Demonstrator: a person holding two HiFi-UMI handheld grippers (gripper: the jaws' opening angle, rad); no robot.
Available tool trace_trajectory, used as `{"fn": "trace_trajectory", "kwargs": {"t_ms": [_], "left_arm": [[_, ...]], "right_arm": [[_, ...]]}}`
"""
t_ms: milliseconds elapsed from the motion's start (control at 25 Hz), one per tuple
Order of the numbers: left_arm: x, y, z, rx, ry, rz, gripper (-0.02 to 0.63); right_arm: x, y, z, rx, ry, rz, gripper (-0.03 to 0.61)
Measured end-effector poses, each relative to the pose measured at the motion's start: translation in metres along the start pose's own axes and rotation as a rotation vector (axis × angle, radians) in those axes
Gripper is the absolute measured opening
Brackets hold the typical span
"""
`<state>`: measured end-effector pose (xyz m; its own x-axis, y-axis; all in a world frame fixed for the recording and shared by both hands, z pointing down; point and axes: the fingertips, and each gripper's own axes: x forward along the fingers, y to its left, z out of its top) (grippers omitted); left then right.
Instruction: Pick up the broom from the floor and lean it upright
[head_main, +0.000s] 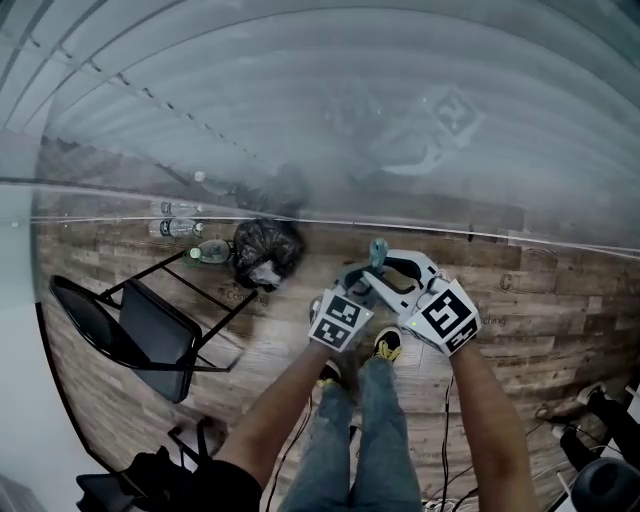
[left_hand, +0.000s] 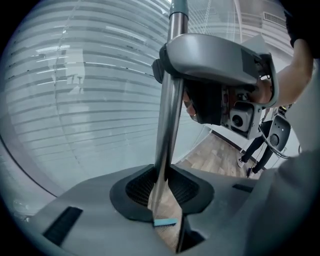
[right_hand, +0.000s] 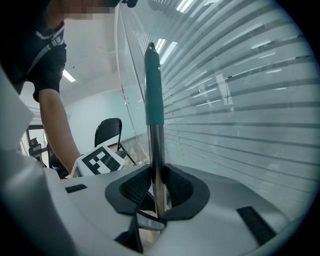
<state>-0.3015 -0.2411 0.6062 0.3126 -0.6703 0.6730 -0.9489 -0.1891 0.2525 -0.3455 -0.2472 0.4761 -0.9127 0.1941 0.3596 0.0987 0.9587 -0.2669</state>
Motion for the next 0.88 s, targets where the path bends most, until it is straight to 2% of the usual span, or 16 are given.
{"fn": "trace_trajectory", "kwargs": {"t_ms": [400,600,880], "left_arm": [[0.025,-0.001,0.016,-0.003,0.013,0.014,0.101],[0.039,0.009,0.022,-0.004,0.023,0.021,0.100],[0.036,0.013,0.017,0.014,0.029,0.046,0.101]], "right_arm": [[-0.014,-0.035,-0.003,0.015,-0.017,-0.115,0.095],[-0.013,-0.052,-0.006,0.026,-0.002,-0.135,0.095],[-0.015,-0.047,-0.011,0.020,0.005,-0.147,0.095]]}}
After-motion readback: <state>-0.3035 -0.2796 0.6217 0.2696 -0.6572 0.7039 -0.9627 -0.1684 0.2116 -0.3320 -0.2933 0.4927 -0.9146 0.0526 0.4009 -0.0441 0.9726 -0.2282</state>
